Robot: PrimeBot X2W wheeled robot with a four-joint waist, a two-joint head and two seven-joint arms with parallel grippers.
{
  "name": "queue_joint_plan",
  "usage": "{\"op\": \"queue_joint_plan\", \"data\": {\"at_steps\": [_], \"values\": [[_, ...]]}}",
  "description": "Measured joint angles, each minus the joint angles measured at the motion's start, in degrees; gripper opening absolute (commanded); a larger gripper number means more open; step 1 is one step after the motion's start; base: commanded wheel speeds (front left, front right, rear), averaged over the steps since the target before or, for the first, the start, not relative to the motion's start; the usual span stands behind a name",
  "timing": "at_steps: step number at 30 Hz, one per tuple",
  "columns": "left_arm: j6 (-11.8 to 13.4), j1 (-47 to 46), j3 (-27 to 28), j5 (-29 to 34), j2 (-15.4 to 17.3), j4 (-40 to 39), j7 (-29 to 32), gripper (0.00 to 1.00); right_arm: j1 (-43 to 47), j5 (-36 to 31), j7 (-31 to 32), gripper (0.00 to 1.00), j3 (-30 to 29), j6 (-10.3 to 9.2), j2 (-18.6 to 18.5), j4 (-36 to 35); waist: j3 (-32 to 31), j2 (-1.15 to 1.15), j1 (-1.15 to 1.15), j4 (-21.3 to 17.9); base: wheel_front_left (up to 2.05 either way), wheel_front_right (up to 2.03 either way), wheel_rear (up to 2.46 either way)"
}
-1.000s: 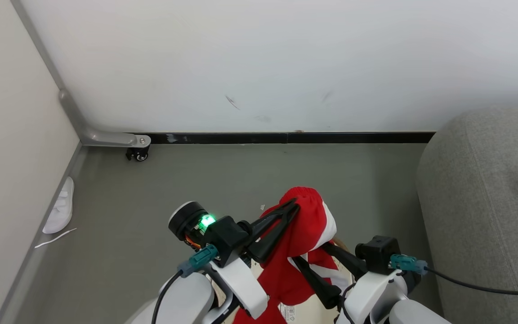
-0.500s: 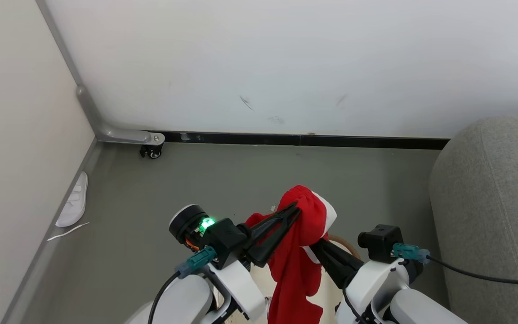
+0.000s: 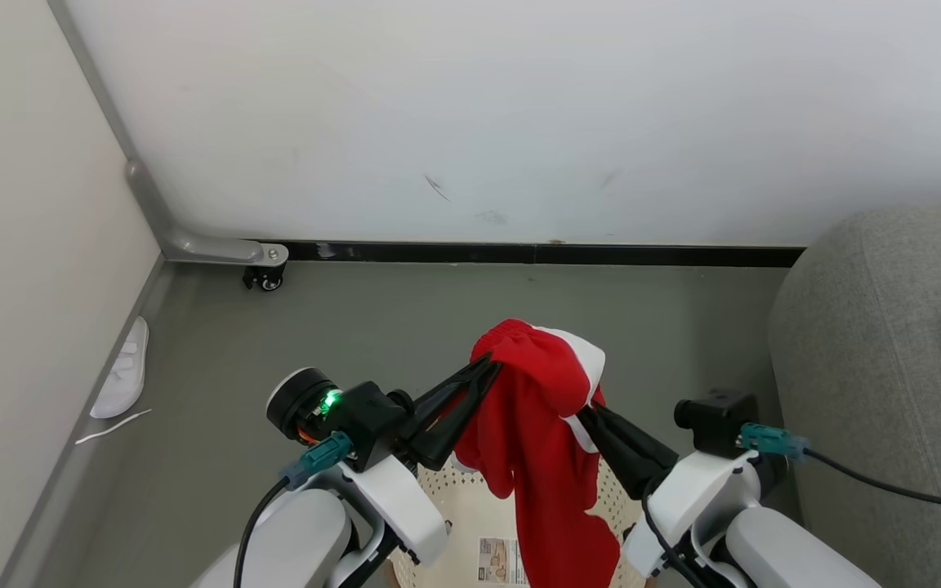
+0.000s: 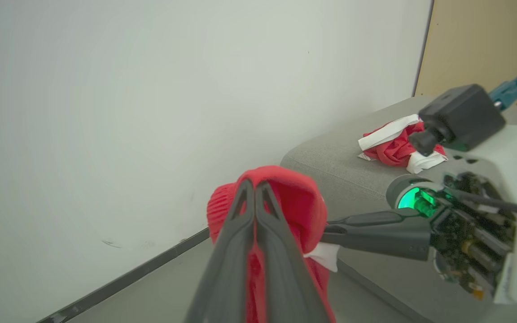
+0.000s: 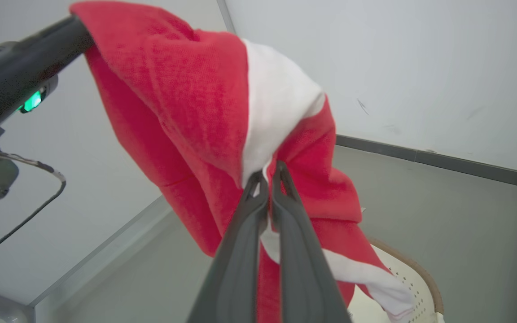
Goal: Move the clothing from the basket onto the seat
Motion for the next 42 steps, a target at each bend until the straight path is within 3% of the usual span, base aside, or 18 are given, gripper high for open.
{"op": "queue_joint_plan", "data": {"at_steps": [1, 2, 3, 7, 8, 9, 42], "values": [[0.0, 0.0, 0.1, -0.1, 0.0, 0.0, 0.0, 0.22, 0.0, 0.0, 0.0, 0.0, -0.3, 0.0, -0.1, -0.1, 0.0, 0.0, 0.0, -0.1, 0.0, 0.0, 0.0], [0.0, 0.1, 0.3, -0.2, 0.1, 0.0, 0.0, 0.22, 0.1, 0.0, 0.0, 0.0, -0.8, 0.0, -0.2, -0.2, 0.0, 0.0, 0.0, -0.3, 0.0, 0.0, 0.0], [0.0, 0.1, 0.4, -0.3, 0.2, 0.0, 0.0, 0.34, 0.1, 0.0, 0.0, 0.0, -1.4, 0.0, -0.3, -0.4, 0.0, 0.0, 0.0, -0.4, 0.0, 0.0, 0.0], [0.0, 0.6, 0.5, -0.3, 1.1, 0.1, 0.0, 0.51, 0.1, 0.0, 0.0, 0.0, -3.3, 0.0, -0.8, -1.1, 0.0, 0.0, 0.0, -1.0, 0.0, 0.0, 0.0], [0.0, 0.6, 0.5, -0.3, 1.1, 0.1, 0.0, 0.84, 0.1, 0.0, 0.0, 0.0, -3.3, 0.0, -0.8, -1.1, 0.0, 0.0, 0.0, -1.0, 0.0, 0.0, 0.0], [0.0, 0.9, 0.5, -0.3, 1.4, 0.1, 0.0, 0.98, 0.1, -0.1, 0.0, 0.0, -3.8, 0.0, -1.0, -1.4, 0.0, 0.0, 0.0, -1.1, 0.0, 0.0, 0.0], [0.0, 3.6, -2.1, -3.2, 3.4, -3.3, 0.0, 1.0, 5.0, -6.2, 0.0, 0.0, -21.2, 0.0, -4.4, -11.8, 1.5, 0.0, 0.0, -8.6, 0.0, 0.0, 0.0]]}}
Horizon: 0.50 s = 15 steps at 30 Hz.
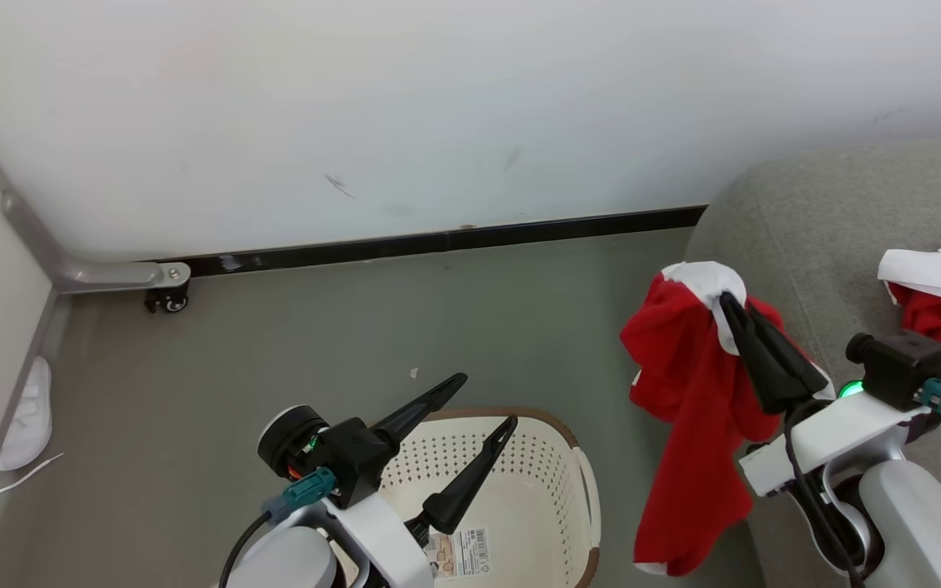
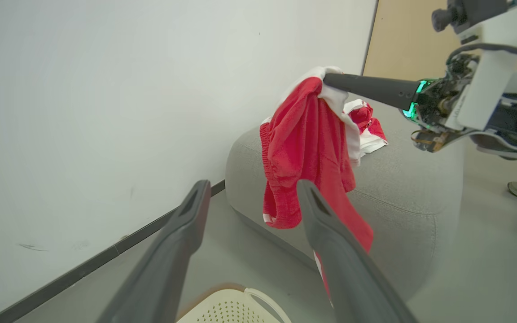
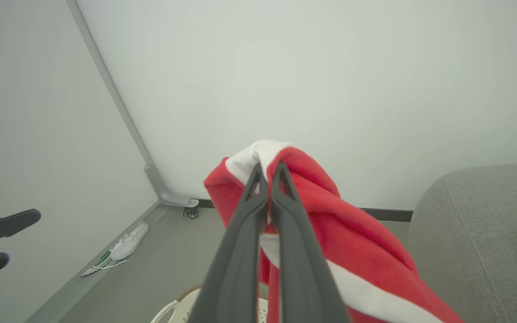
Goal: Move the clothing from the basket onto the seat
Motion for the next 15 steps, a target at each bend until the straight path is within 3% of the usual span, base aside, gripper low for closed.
{"op": "queue_joint_plan", "data": {"at_steps": [15], "values": [[0.0, 1.0, -1.4, -0.5, 1.6, -1.7, 0.0, 1.0, 3.5, -2.7, 0.0, 0.0, -3.6, 0.0, 0.0, -5.1, 0.2, 0.0, 0.0, -5.8, 0.0, 0.0, 0.0]]}}
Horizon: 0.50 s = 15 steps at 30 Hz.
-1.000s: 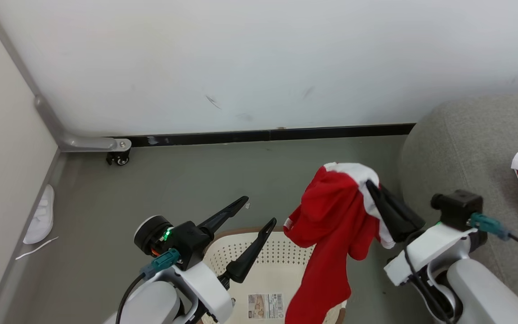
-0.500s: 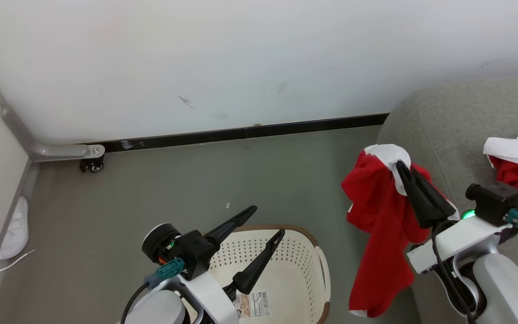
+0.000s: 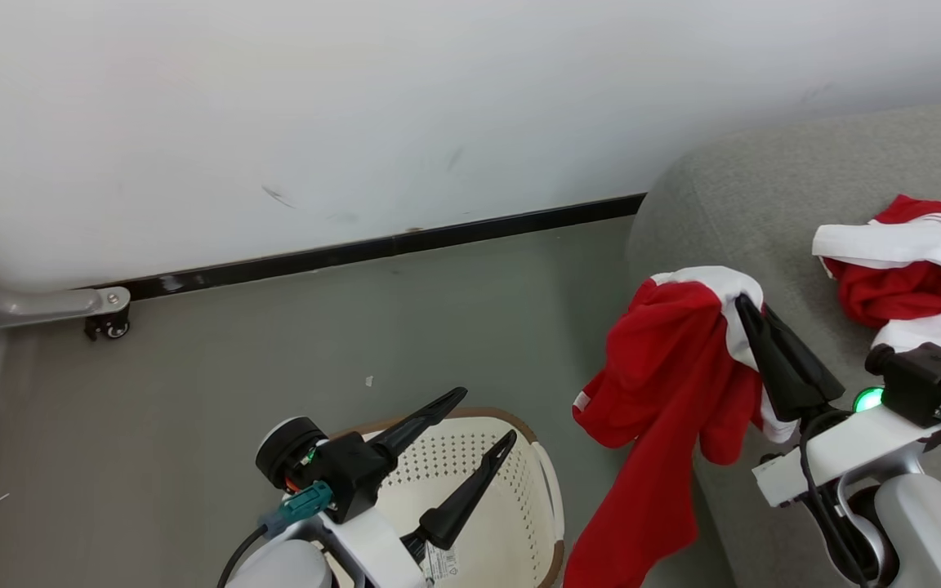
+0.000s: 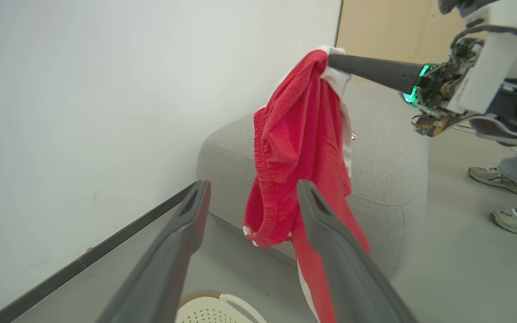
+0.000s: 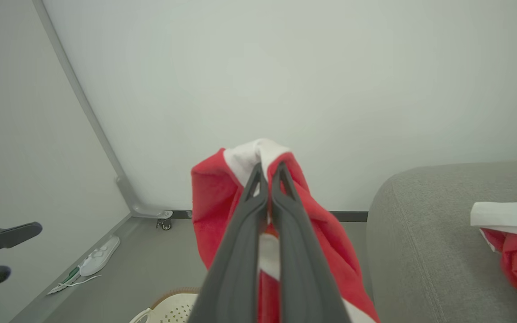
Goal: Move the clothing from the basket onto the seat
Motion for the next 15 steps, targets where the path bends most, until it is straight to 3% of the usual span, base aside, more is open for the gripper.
{"op": "queue_joint_plan", "data": {"at_steps": [15], "values": [[0.0, 0.1, 1.0, -0.1, 0.5, -1.0, 0.0, 1.0, 1.1, -0.5, 0.0, 0.0, -1.2, 0.0, 0.2, -3.1, 0.6, 0.0, 0.0, -5.0, 0.0, 0.0, 0.0]]}}
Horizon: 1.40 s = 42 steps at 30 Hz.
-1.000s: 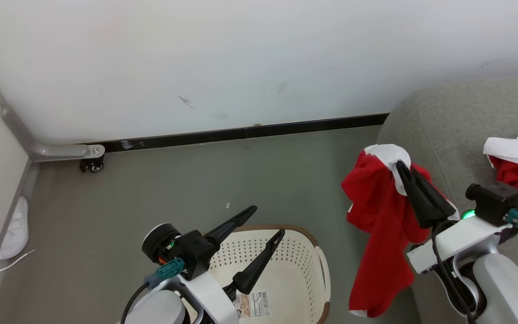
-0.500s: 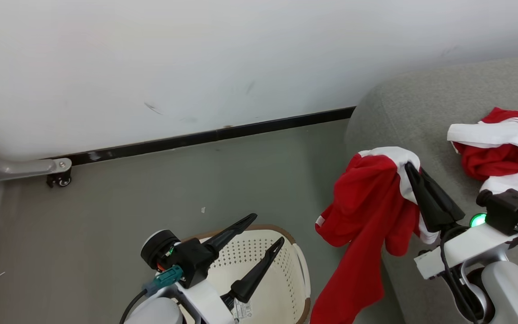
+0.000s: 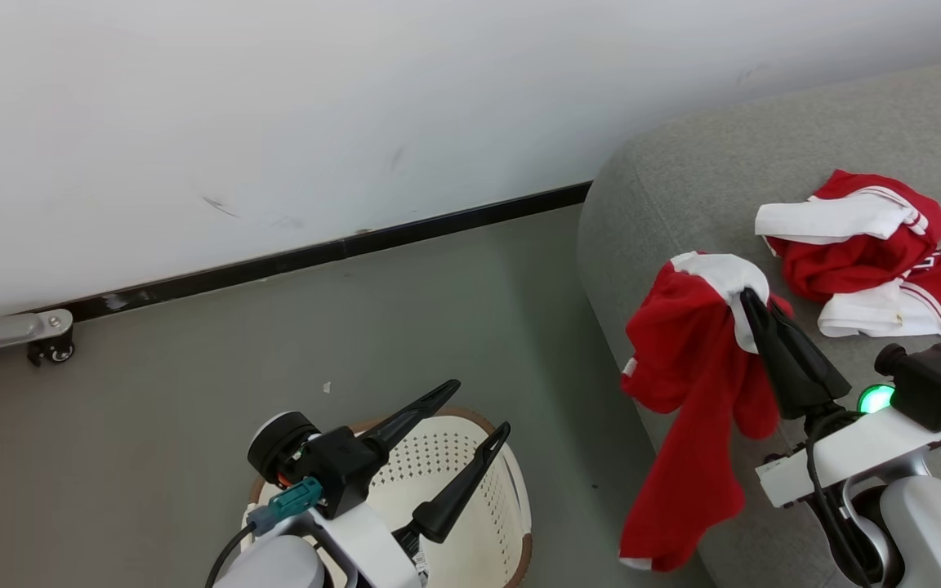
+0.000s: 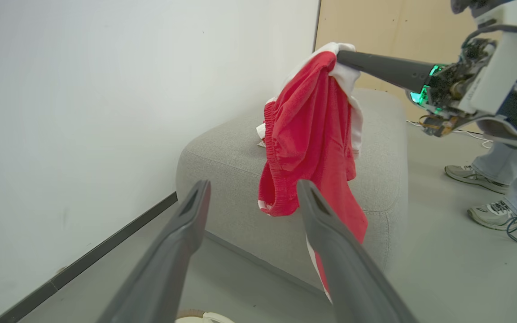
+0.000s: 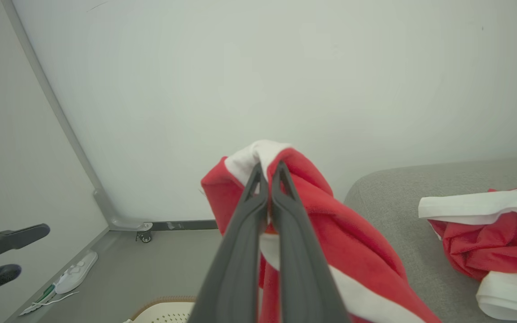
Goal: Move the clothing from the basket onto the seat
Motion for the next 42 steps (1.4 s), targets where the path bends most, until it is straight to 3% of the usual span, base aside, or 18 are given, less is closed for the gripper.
{"op": "queue_joint_plan", "data": {"at_steps": [8, 28, 42], "values": [[0.0, 0.1, 0.8, 0.0, 0.9, -0.7, 0.0, 1.0, -0.4, -0.3, 0.0, 0.0, 0.0, 0.0, -0.6, -1.6, 0.6, 0.0, 0.0, -2.0, 0.0, 0.0, 0.0], [0.0, 1.1, 0.4, 0.2, 2.0, -2.1, 0.0, 1.0, -12.4, -1.2, 0.0, 0.0, -4.4, 0.0, -8.6, -1.9, 3.9, 0.0, 0.0, -3.9, 0.0, 0.0, 0.0], [0.0, 1.0, -0.4, 0.5, 3.5, -4.4, 1.3, 1.0, -25.1, 3.7, 0.0, 0.0, -4.9, 0.01, -13.3, 3.8, 8.6, 0.0, 0.0, -3.8, 0.0, 0.0, 0.0]]}}
